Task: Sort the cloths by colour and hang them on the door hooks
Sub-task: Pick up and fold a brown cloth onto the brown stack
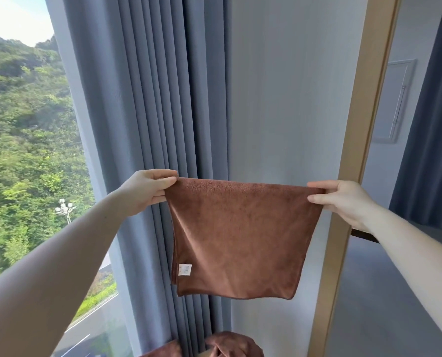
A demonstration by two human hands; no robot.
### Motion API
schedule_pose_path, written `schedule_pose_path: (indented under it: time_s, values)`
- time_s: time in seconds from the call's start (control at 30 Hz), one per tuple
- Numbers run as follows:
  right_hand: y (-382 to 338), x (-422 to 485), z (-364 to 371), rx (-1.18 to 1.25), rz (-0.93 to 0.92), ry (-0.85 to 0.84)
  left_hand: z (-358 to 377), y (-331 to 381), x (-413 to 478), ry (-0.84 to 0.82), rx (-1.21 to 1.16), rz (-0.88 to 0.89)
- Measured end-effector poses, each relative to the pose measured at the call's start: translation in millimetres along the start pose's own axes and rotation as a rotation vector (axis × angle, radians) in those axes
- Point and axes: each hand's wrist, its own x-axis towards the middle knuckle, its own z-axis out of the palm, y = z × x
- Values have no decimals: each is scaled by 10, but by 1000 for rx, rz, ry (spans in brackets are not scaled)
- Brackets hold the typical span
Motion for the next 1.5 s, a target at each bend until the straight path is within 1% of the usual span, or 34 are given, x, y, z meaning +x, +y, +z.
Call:
schedule_pose_path:
  time_s: [0.1, 0.2, 0.3, 0.43, 0.5, 0.6, 0.67, 0.8, 0.87, 1.0, 1.1, 1.2, 1.27, 1.4, 1.5]
  values:
    - [-31, 15, -17, -142, -49, 40, -25, 8, -19, -24, 12, -23]
    - [-29, 15, -31, -197, -78, 82, -42, 26, -44, -71, -13, -71]
    - [-27, 6, -52, -255, -101, 87, -73, 42, -53, -103, -64, -87]
    - [-48, -15, -61, -320, -144, 83, -74, 70, -78, -123, -34, -80]
    - [-52, -20, -64, -328, -159, 96, -34, 63, -92, -87, 76, -56]
    - [-34, -23, -70, -354, -160, 100, 25, 5, -72, 14, 284, -14]
    - [-24, -27, -72, -393, -162, 102, 48, -24, -62, 54, 313, -14]
    - [5, -30, -93, -403, -143, 111, 43, -38, -54, 54, 371, -40]
    - [6, -42, -98, -388, -132, 125, 43, -48, -33, 59, 376, -50]
    - [-9, -96, -111, -289, -91, 95, 35, -106, 13, 114, 426, -32]
    - [-3, -99, -104, -158, -78, 102, 58, -159, 25, 124, 288, -10]
    - [31, -69, -62, -1, -57, 163, 193, -185, 21, 120, 11, 32]
    - [48, -59, -32, 46, -57, 212, 292, -197, 18, 137, -102, 33]
    - [112, -53, 1, 46, -48, 277, 394, -284, 2, 122, -187, -42]
    - [142, -58, 23, 101, -3, 259, 470, -371, -3, 64, -223, -126]
